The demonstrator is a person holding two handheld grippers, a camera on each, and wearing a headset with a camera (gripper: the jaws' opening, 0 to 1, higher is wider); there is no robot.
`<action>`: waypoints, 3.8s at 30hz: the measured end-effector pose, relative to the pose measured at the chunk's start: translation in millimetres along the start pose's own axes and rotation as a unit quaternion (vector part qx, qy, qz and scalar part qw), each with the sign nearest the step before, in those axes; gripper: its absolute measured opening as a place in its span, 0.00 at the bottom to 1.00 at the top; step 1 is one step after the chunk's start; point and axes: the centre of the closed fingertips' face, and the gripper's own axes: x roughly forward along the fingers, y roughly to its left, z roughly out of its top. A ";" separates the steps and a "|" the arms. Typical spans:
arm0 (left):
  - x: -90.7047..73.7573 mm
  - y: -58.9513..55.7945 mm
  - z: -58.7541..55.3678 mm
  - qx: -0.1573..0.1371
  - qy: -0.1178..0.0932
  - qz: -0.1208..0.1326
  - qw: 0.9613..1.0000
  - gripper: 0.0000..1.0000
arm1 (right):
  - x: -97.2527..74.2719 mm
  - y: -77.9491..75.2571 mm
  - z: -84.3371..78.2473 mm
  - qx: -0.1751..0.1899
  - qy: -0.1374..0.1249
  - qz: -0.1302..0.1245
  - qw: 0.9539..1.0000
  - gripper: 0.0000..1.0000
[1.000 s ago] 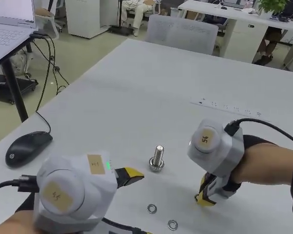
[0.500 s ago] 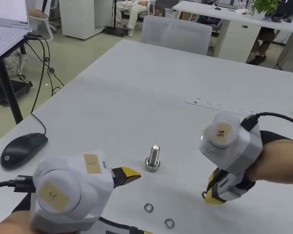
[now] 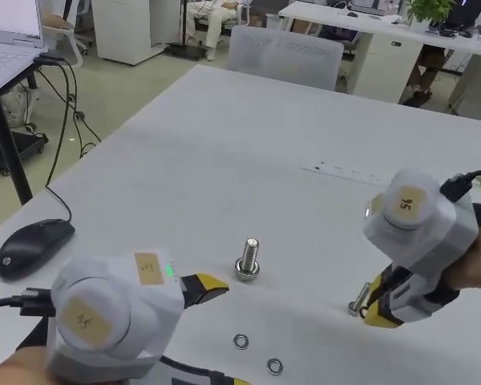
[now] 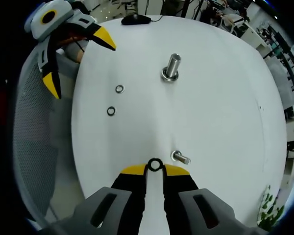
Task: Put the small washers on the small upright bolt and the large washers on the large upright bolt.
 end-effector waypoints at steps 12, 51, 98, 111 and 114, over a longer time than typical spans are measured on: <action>1.7 1.8 0.1 -0.001 0.000 0.000 1.000 0.70 | -12.5 -21.9 -0.7 0.010 -0.006 -0.024 1.000 0.13; 0.5 3.9 -8.6 -0.012 0.012 0.008 1.000 0.69 | 16.6 -32.6 0.4 -0.003 0.010 -0.009 1.000 0.13; -1.4 4.2 -13.0 -0.015 0.022 0.013 1.000 0.69 | 50.7 -35.0 -12.2 0.015 0.007 -0.005 1.000 0.19; -1.9 3.3 -11.7 -0.013 0.019 0.011 1.000 0.69 | 36.4 -27.7 -25.9 0.028 0.003 -0.016 0.999 0.22; -2.0 3.3 -11.4 -0.012 0.018 0.010 1.000 0.69 | 34.5 -21.2 -28.7 0.027 0.005 -0.016 0.999 0.22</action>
